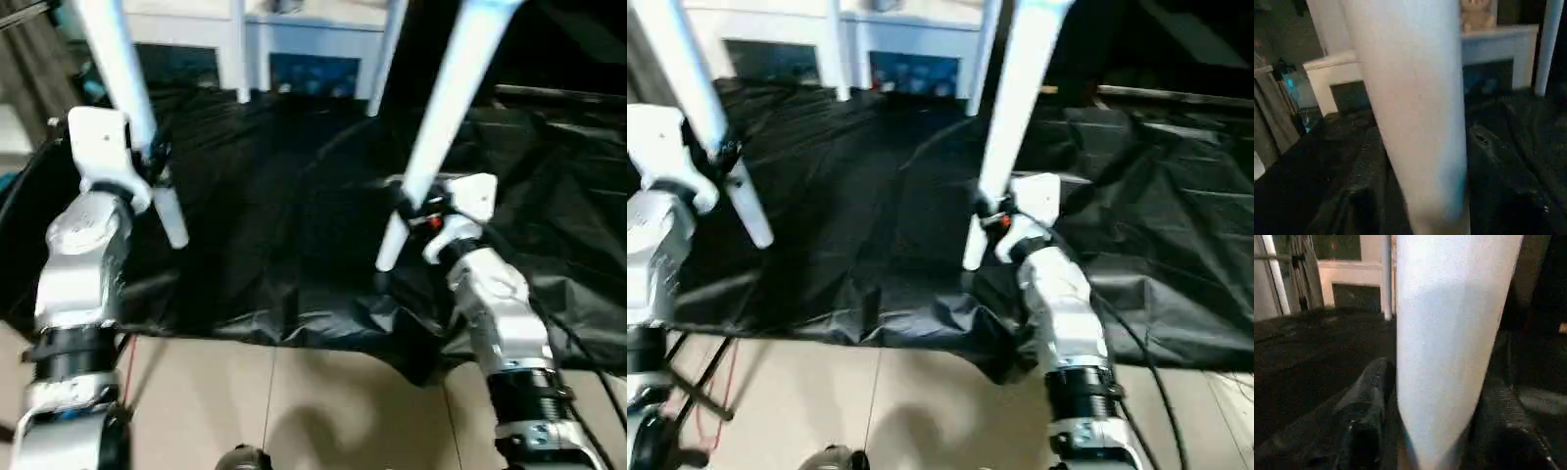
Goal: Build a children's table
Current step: Flip table
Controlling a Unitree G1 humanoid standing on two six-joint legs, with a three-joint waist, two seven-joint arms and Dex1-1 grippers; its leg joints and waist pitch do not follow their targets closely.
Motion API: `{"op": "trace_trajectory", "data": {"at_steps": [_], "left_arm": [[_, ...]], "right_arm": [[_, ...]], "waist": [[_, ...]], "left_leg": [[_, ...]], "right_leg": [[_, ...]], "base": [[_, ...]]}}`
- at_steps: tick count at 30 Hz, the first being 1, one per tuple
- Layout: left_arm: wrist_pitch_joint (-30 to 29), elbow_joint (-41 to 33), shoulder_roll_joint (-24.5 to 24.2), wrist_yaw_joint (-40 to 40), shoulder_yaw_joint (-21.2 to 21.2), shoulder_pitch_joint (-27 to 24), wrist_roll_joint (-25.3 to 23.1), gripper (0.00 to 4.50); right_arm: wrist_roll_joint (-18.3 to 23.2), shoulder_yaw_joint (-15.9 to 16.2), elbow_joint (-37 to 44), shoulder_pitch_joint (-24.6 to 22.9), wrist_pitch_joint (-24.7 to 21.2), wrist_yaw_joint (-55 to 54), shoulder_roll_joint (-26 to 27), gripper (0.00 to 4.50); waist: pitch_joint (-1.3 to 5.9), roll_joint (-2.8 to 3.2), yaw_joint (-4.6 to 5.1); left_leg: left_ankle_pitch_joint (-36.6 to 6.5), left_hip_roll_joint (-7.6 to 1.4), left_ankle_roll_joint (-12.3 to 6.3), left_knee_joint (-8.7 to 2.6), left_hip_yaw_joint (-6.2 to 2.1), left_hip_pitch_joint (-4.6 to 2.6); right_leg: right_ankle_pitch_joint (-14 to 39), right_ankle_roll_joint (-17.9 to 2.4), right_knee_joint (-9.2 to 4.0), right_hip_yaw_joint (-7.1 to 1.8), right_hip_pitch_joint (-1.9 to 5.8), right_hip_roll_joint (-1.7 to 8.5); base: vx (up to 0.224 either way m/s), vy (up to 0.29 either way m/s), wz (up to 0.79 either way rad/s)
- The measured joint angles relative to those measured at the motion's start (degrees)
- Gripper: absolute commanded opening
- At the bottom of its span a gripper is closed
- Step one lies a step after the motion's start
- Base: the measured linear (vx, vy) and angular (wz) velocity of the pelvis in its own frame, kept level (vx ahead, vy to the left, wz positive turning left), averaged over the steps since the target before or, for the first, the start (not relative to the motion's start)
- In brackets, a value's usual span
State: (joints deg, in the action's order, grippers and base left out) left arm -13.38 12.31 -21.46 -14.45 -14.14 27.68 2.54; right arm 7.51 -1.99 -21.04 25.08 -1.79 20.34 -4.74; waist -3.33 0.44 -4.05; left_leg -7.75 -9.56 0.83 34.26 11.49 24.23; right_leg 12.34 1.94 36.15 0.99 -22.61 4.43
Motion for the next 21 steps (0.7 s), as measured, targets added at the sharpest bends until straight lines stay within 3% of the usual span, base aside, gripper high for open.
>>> {"op": "trace_trajectory", "data": {"at_steps": [6,10,13,18,21], "left_arm": [[-2.17,-10.98,1.73,-0.45,-1.55,-12.18,3.16,3.04],[-3.39,-23.46,3.51,-1.26,-3.62,-22.74,6.15,3.39],[-4.47,-31.59,6.19,-1.68,-4.5,-30.6,9.19,3.65],[-7.35,-36.92,7.01,-2.17,-0.34,-37.55,10.06,3.65],[-9.45,-38.6,8.31,-0.57,3.66,-39.79,7.41,3.65]], "right_arm": [[-0.22,0.53,7.67,-3.63,-2.59,-0.02,-0.27,2.89],[1.24,0.64,19.68,-11.75,-7.47,-1.37,-0.77,3.33],[2.32,0.05,29.69,-18.82,-11.76,-3.54,-0.44,3.39],[3.59,-0.71,38.06,-25.88,-16.28,-4.54,-0.66,3.39],[4.23,-1.03,41.44,-29.44,-19.03,-5.04,-1.36,3.39]], "waist": [[0.07,-0.14,0.33],[0.08,-0.16,0.4],[0.09,-0.16,0.28],[0.12,-0.21,0.26],[0.07,-0.11,0.59]], "left_leg": [[0.01,-0.05,0.0,-0.01,0.02,0.47],[0.0,-0.11,-0.01,-0.14,0.02,0.67],[-0.01,-0.1,0.0,-0.22,0.03,0.51],[-0.07,-0.04,0.1,-0.69,-0.06,-0.27],[-0.07,0.06,0.1,-0.74,-0.32,-0.4]], "right_leg": [[-0.46,-0.32,-0.07,-0.03,-0.13,-0.07],[-0.44,-0.28,-0.37,0.0,-0.27,-0.14],[-0.39,-0.2,-0.48,-0.01,-0.13,-0.14],[0.01,0.46,-0.96,-0.04,0.03,-0.15],[0.01,0.47,-1.25,-0.02,-0.05,-0.15]], "base": [[0.0,0.0,0.0],[0.0,0.0,0.0],[0.0,0.0,0.0],[-0.021,0.0,-0.01],[-0.033,0.011,-0.08]]}}
